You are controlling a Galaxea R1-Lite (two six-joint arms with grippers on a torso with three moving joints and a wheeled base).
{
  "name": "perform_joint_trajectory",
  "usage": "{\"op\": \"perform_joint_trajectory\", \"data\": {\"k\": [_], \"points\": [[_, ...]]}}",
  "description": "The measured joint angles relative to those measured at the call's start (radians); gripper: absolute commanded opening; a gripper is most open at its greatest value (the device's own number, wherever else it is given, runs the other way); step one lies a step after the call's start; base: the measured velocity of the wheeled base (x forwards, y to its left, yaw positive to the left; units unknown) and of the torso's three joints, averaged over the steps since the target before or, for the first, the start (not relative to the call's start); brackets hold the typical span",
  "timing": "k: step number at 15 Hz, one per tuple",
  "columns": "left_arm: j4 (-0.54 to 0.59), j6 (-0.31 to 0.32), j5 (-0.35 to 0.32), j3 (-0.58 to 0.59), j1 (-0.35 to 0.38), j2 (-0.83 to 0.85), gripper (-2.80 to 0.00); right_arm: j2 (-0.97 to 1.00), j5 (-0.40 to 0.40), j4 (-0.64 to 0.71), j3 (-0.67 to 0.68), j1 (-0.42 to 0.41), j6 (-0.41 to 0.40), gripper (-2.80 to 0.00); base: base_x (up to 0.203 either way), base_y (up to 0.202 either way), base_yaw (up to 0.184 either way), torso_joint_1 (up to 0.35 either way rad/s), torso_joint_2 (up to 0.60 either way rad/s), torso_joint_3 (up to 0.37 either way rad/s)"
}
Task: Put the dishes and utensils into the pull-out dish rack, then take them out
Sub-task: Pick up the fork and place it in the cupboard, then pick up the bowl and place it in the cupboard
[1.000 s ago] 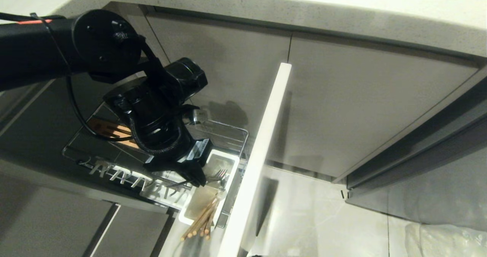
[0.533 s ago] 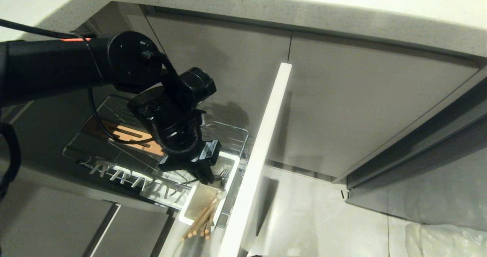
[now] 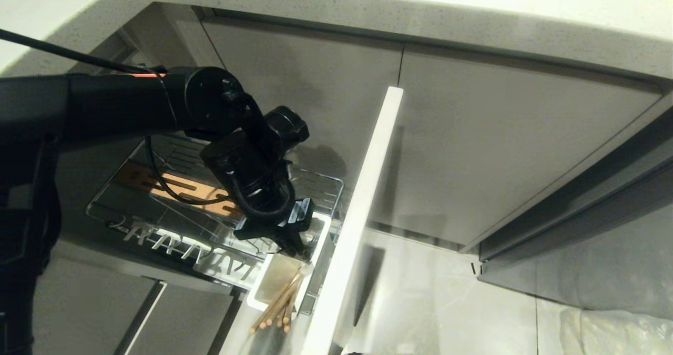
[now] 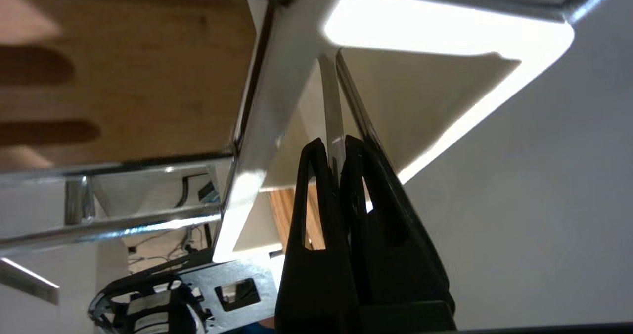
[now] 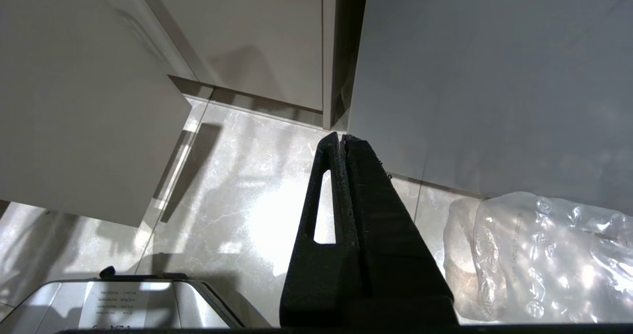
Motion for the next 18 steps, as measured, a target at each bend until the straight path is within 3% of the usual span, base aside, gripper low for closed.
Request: {"op": "perform_joint_trajectory", "data": {"k": [6, 7, 18], "points": [[-0.001, -0.003, 0.001, 0.0, -0.001, 0.009, -2.8, 0.0, 0.0, 0.0, 0.0, 0.0, 0.0, -2.8, 0.0, 0.0, 0.0, 0.0, 0.0, 0.0], [0.001, -0.003, 0.001, 0.0, -0.001, 0.008, 0.0, 0.0, 0.0, 0.0, 0.0, 0.0, 0.0, -2.8, 0.0, 0.0, 0.0, 0.0, 0.0, 0.0], [0.028, -0.004, 0.006, 0.001, -0.004, -0.1, 0.0, 0.0, 0.0, 0.0, 0.0, 0.0, 0.0, -2.8, 0.0, 0.0, 0.0, 0.0, 0.0, 0.0]]}}
